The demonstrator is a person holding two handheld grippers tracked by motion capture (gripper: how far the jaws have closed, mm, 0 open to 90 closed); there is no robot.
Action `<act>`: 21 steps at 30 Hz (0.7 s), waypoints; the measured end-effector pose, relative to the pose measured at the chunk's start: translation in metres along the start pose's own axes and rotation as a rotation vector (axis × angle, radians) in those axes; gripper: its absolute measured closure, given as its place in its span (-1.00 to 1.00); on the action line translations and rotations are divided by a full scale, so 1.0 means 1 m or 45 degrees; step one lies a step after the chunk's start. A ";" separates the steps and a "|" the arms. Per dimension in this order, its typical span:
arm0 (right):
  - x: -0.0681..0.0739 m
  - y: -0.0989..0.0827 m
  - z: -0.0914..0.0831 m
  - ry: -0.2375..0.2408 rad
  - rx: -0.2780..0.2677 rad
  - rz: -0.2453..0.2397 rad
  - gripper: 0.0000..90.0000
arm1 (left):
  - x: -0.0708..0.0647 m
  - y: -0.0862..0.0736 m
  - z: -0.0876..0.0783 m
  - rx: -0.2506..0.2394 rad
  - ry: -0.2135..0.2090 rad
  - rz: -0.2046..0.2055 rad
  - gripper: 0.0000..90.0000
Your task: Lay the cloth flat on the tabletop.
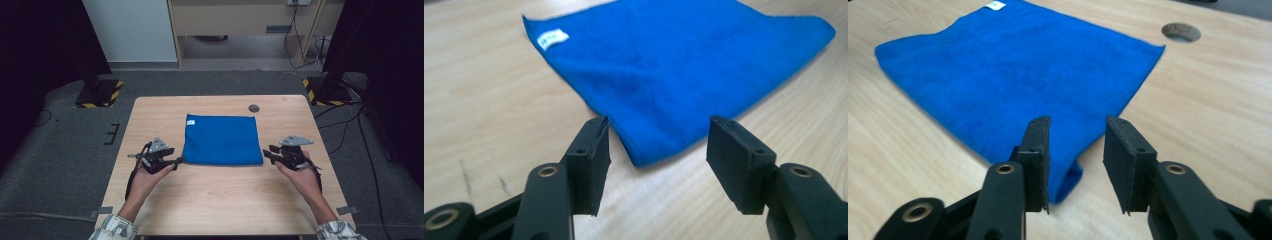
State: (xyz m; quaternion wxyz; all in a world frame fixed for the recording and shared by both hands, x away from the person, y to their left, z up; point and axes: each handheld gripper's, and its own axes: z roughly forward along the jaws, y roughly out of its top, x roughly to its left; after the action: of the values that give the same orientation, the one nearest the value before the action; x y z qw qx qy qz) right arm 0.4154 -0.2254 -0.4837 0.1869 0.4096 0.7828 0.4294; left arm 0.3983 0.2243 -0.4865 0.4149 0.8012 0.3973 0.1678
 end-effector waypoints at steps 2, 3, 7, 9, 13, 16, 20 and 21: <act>0.001 -0.009 -0.002 0.001 0.000 0.001 0.43 | -0.001 -0.009 0.001 0.014 -0.001 0.017 -0.06; 0.000 -0.013 -0.002 0.001 0.002 0.007 0.43 | -0.001 -0.013 0.001 0.027 -0.005 0.023 -0.06; 0.000 -0.025 -0.003 0.015 0.028 0.008 0.41 | 0.001 -0.025 0.003 0.058 -0.015 0.028 -0.05; 0.000 -0.027 -0.001 0.014 0.042 0.006 0.38 | 0.003 -0.027 0.003 0.061 -0.005 0.028 -0.05; 0.003 -0.028 0.005 0.028 0.066 0.015 0.31 | 0.004 -0.027 0.007 0.052 -0.013 0.020 -0.06; 0.007 -0.028 0.010 0.031 0.086 0.003 0.23 | 0.002 -0.026 0.012 0.063 -0.026 0.025 -0.08; 0.008 -0.030 0.015 0.036 0.125 0.001 0.17 | 0.001 -0.025 0.017 0.074 -0.022 0.027 -0.10; 0.008 -0.031 0.016 0.039 0.130 0.005 0.17 | 0.001 -0.024 0.019 0.076 -0.023 0.026 -0.10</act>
State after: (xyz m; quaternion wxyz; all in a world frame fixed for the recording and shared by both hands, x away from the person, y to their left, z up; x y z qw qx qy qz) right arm 0.4062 -0.2203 -0.5178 0.1530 0.4134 0.8057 0.3957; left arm 0.3980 0.2232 -0.5172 0.3928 0.8187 0.3899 0.1529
